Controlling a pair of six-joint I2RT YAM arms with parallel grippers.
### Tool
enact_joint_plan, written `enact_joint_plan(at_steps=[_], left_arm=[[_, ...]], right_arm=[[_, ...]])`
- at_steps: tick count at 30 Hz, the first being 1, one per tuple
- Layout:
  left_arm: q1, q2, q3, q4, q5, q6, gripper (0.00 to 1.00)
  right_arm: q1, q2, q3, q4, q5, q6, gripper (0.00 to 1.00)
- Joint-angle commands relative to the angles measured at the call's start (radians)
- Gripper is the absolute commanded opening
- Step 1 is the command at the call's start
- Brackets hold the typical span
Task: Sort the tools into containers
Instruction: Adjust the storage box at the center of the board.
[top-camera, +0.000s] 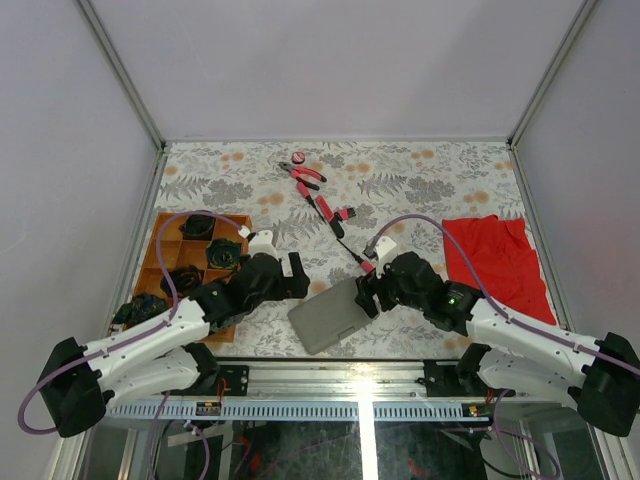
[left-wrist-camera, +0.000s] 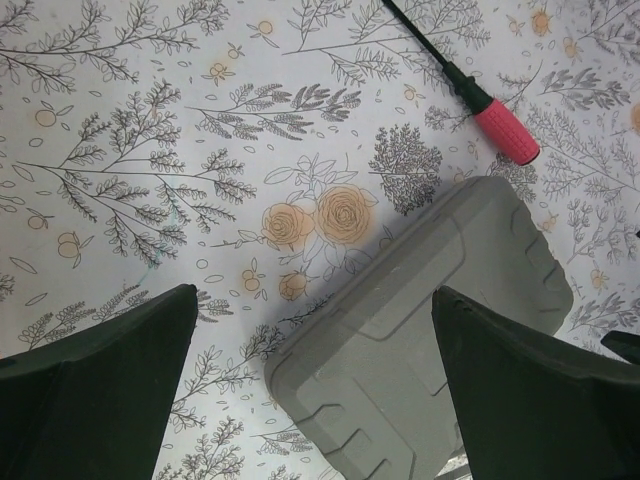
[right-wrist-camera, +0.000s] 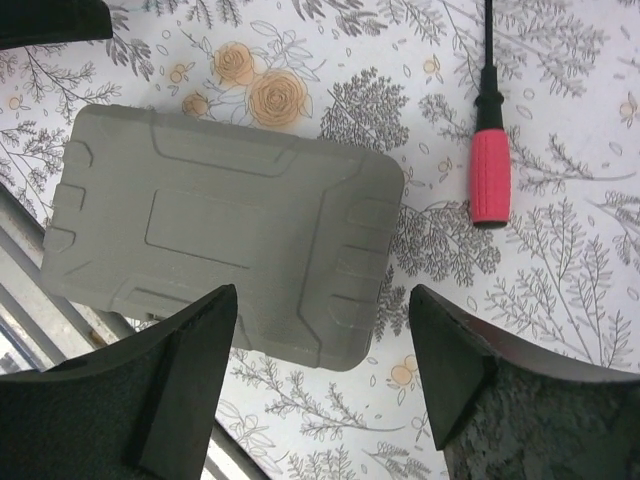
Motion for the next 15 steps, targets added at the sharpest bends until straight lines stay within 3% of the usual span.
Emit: enact_joint_plan(at_steps=[1,6,10,15], left_arm=[[0.003,0.009,-0.009,0.046,0.03,-0.014,1.0],[0.004,-0.048,-0.038,-0.029,0.017,-0.109,1.0],[-0.006,-0.086,-0.033,-0.161,0.0,-0.248,0.99],[-0.113,-0.082,-0.052,-0.208,-0.011,-0.413,0.99]], right_arm=[[0.004,-0.003,0.053,-0.101,0.02,0.072,0.79],[0.003,-0.025,0.034,-0.04,0.034,0.022,0.82],[0.004,0.007,0.043,-0.026,0.173,0.1,0.83],[0.003,0.092,0.076,-0.066,0.205,0.213,0.84]])
